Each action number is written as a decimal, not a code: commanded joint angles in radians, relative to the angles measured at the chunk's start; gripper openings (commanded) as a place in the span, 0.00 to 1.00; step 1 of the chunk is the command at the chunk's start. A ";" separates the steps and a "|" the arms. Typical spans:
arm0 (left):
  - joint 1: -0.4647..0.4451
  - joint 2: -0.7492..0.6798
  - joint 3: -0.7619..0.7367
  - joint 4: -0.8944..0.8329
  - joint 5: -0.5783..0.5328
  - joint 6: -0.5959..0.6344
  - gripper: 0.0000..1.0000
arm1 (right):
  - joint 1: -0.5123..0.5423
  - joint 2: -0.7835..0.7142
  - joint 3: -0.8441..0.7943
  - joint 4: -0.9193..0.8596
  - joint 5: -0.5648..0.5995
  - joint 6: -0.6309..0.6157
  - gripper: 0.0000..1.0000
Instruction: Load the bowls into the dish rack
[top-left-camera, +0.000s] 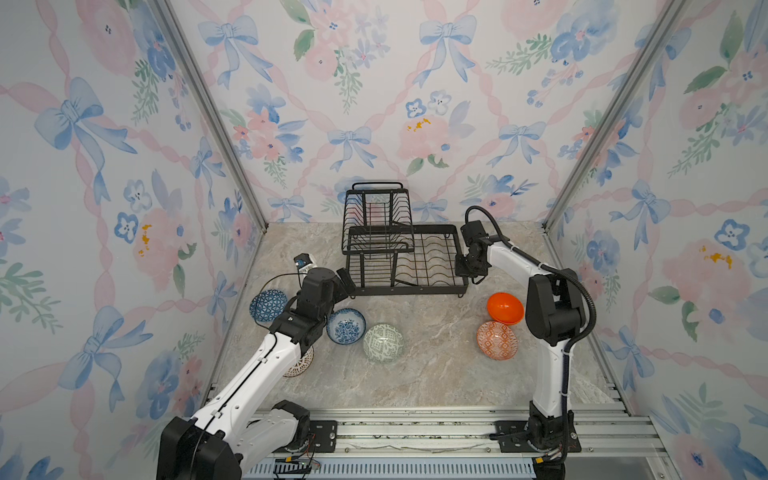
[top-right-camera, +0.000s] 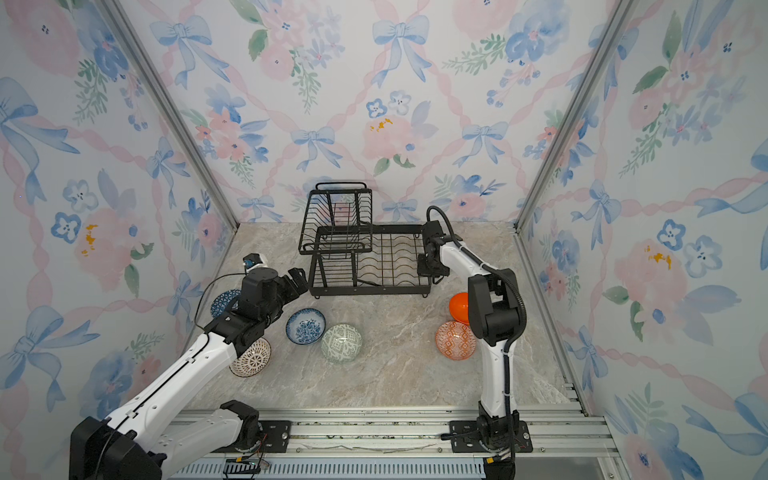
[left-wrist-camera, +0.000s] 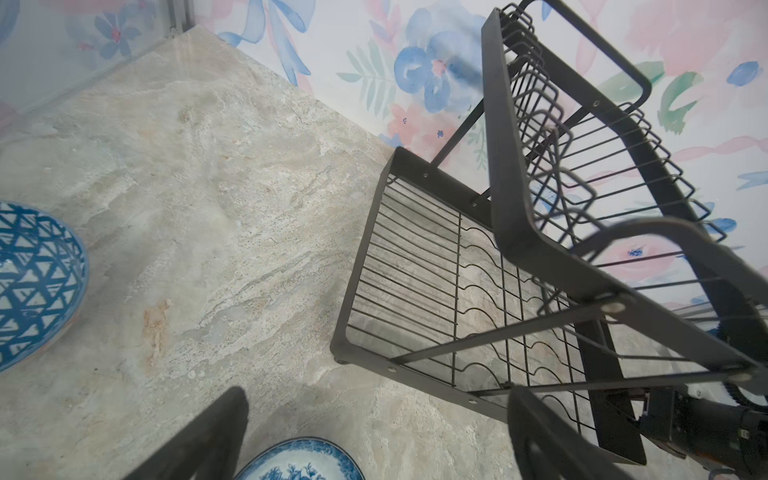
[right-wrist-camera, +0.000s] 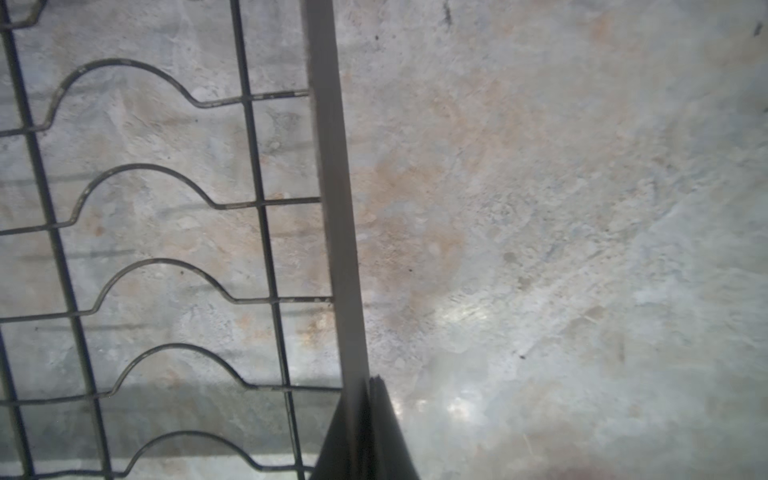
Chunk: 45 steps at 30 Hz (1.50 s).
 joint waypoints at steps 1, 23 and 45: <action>0.018 -0.036 -0.030 -0.020 0.046 -0.018 0.98 | 0.050 0.016 0.047 -0.025 -0.049 0.128 0.02; 0.020 -0.048 -0.074 -0.019 0.094 -0.030 0.98 | -0.086 0.090 0.138 0.018 -0.091 -0.091 0.00; 0.012 -0.047 -0.086 -0.019 -0.044 -0.028 0.98 | -0.080 0.016 0.113 -0.029 -0.052 0.029 0.69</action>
